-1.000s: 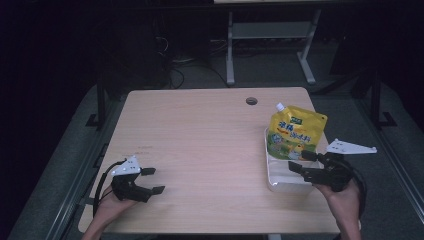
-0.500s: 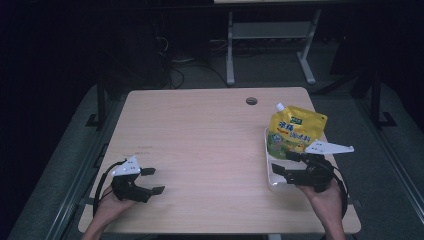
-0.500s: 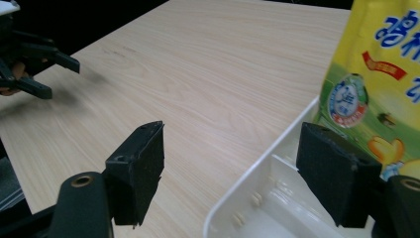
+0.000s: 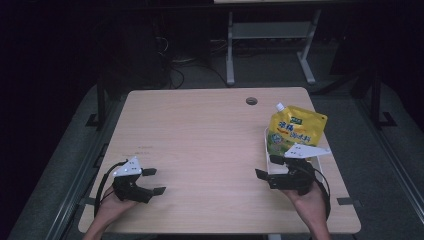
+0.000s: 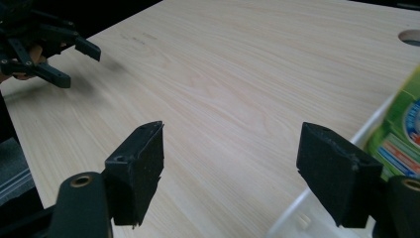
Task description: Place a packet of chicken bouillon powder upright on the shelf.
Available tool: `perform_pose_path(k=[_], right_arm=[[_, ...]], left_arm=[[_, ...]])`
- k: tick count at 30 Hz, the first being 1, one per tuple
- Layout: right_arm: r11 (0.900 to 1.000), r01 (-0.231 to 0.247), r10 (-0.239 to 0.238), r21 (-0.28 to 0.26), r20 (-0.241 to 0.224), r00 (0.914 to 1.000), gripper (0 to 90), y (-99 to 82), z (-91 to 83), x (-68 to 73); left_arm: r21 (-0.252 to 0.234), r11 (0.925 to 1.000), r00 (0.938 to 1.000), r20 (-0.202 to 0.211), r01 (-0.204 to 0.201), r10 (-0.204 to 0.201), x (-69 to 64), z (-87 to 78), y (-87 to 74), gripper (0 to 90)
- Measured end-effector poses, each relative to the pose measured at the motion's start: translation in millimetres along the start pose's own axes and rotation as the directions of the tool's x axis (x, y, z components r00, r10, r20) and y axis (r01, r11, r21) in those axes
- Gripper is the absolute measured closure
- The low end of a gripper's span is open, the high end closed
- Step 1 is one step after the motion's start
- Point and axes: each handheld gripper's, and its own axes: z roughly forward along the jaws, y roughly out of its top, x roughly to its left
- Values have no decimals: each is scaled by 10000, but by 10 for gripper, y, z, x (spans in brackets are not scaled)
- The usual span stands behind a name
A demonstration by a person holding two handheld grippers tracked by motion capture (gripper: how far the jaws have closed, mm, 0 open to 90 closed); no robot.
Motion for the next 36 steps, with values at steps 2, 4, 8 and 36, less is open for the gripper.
perform_pose_path(k=[2,4,8,36], right_arm=[[9998,218,-219,31,29,9998,257,26,47,68],[9995,300,-300,68,38,9995,257,38,83,107],[9993,381,-381,51,-36,9993,256,47,136,167],[9868,1295,-1273,968,-285,9914,238,4,732,604]], left_arm=[[-6,10000,10000,31,-29,29,-5,2,3,201],[-21,10000,10000,44,-36,36,-10,2,5,201],[-89,10000,10000,64,-39,39,-16,0,7,201],[-102,9997,9996,198,-204,206,-84,29,29,200]])
